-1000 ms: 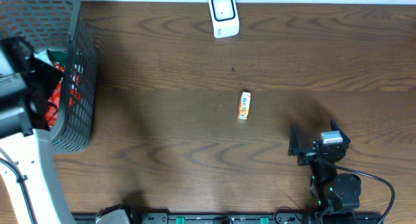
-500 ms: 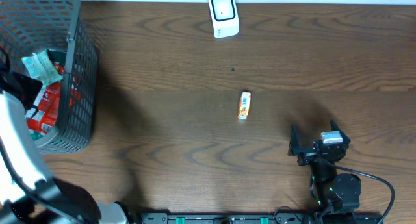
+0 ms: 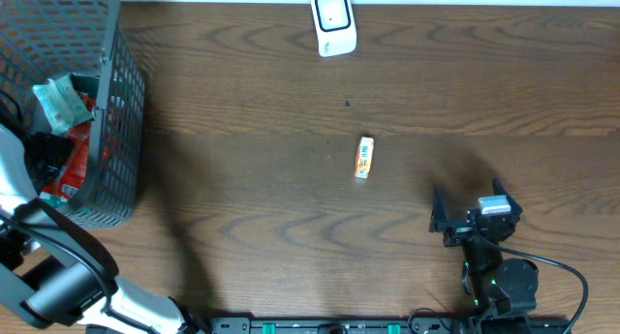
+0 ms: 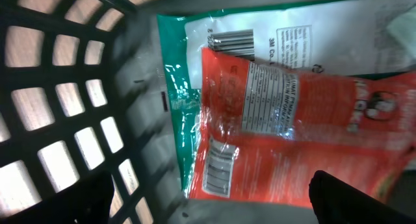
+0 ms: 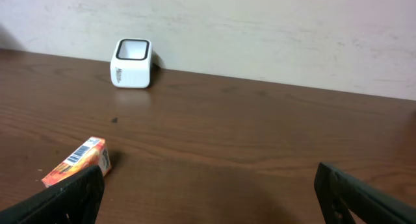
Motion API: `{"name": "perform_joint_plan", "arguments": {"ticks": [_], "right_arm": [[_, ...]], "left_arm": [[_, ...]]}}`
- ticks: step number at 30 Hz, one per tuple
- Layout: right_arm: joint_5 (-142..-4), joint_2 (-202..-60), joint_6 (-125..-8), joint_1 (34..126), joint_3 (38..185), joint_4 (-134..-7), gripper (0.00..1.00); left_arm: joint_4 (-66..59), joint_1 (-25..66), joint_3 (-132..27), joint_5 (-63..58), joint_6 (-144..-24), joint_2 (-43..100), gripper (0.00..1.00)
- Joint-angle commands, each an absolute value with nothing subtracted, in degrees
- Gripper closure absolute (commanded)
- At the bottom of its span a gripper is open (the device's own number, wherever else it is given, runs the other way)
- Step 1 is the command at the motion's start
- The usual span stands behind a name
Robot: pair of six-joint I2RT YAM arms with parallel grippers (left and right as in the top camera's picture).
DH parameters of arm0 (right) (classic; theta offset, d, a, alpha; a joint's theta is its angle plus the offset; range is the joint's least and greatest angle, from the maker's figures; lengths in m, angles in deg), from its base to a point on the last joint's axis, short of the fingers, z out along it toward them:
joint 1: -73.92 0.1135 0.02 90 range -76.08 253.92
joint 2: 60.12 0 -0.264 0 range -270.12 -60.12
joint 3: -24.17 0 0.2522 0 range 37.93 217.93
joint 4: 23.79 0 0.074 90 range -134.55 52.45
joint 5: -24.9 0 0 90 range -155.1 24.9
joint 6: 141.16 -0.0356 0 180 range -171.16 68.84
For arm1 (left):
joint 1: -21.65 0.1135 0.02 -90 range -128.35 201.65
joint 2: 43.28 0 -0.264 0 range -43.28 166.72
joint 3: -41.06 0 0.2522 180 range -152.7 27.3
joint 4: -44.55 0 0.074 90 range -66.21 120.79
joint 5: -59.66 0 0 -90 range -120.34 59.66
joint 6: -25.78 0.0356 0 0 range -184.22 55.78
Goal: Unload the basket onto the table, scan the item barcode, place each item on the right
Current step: 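Move the left gripper back into the grey basket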
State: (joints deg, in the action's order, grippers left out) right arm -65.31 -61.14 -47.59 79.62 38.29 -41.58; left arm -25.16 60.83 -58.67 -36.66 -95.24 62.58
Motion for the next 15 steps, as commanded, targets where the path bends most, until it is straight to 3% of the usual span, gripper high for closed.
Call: {"name": "perform_joint_plan", "arguments": {"ticks": [1,15], "right_arm": [[-65.0,-60.9,-47.3,79.5,38.2,-41.8,0.01],[-65.0,-60.9,-47.3,79.5,38.2,-41.8,0.01]], "left_arm": [[-24.5,61.0,-59.8,-36.3,-94.2,64.0,0.03],[-20.5,61.0,-57.2,-35.2,-92.9,64.7,0.03]]}}
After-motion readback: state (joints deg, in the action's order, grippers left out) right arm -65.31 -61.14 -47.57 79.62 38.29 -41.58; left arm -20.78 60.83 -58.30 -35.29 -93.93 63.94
